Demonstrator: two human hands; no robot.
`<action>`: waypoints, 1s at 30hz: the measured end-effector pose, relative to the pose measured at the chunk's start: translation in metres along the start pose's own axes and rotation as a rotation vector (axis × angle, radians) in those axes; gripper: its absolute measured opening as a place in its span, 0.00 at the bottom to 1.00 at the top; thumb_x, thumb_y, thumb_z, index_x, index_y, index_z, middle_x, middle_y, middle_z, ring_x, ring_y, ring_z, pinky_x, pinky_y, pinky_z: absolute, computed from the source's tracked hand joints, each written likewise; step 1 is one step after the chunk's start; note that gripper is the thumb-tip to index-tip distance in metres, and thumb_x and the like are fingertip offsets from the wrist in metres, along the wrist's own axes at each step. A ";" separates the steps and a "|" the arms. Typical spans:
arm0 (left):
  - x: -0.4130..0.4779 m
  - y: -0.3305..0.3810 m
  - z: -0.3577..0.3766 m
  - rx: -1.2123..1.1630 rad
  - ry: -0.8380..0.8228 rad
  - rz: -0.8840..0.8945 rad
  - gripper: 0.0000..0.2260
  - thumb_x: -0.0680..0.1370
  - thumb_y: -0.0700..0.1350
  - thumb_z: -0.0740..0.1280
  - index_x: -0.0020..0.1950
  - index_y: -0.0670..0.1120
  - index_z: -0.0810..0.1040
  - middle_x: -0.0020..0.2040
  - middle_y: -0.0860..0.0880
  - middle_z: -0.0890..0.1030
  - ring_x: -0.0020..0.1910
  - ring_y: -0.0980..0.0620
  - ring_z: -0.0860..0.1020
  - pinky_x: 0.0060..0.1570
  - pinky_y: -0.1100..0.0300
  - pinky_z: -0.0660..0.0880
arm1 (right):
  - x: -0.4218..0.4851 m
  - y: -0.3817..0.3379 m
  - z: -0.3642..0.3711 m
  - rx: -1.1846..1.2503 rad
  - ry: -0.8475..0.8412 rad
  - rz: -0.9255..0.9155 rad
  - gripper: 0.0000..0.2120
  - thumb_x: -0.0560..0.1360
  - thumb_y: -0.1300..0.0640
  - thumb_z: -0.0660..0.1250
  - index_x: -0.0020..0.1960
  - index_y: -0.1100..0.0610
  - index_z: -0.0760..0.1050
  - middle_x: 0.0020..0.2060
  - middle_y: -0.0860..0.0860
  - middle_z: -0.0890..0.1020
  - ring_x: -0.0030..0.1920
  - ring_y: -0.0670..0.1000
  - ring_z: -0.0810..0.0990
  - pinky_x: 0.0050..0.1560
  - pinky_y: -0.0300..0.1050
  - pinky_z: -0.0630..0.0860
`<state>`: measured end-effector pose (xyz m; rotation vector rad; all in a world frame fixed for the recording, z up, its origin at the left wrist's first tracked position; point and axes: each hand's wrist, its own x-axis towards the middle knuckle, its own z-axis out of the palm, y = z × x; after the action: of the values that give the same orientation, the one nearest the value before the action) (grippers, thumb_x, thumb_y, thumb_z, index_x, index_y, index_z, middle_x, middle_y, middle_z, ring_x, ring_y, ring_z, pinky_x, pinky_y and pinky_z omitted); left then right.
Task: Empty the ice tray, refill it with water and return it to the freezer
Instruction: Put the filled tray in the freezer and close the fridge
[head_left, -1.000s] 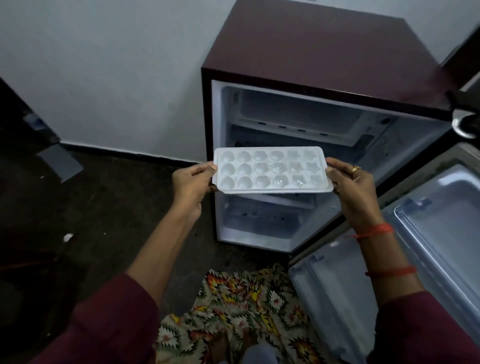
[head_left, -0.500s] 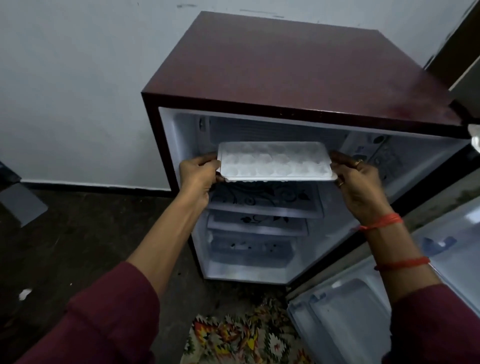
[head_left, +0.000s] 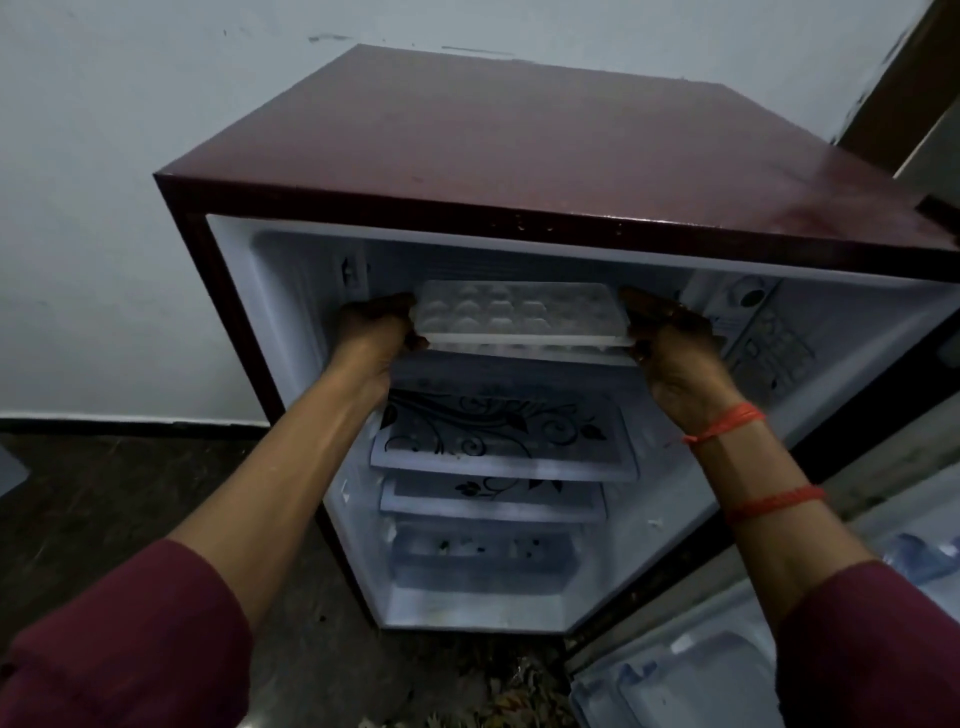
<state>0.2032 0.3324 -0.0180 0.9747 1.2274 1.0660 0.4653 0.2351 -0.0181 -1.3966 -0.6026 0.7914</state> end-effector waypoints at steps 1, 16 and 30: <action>0.005 0.001 0.001 0.022 -0.002 0.012 0.12 0.81 0.29 0.65 0.59 0.41 0.81 0.51 0.45 0.81 0.39 0.53 0.80 0.33 0.65 0.81 | 0.004 0.001 0.002 -0.035 0.000 -0.007 0.24 0.77 0.77 0.56 0.64 0.59 0.78 0.57 0.53 0.82 0.55 0.52 0.81 0.60 0.46 0.78; 0.063 0.008 0.029 0.957 -0.093 0.096 0.29 0.83 0.48 0.66 0.81 0.41 0.60 0.77 0.38 0.67 0.74 0.38 0.67 0.73 0.50 0.65 | 0.042 0.012 0.018 -0.177 0.030 -0.091 0.26 0.76 0.76 0.55 0.53 0.48 0.79 0.61 0.56 0.80 0.59 0.55 0.75 0.63 0.52 0.76; 0.078 0.004 0.052 0.758 -0.056 0.028 0.23 0.87 0.46 0.60 0.79 0.37 0.62 0.77 0.38 0.66 0.67 0.42 0.71 0.66 0.54 0.67 | 0.063 0.017 0.036 -0.631 0.152 -0.221 0.17 0.84 0.62 0.57 0.71 0.56 0.74 0.72 0.56 0.73 0.73 0.57 0.69 0.76 0.40 0.57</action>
<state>0.2570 0.4091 -0.0275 1.5797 1.6114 0.5730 0.4739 0.3063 -0.0366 -1.9000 -0.9160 0.3156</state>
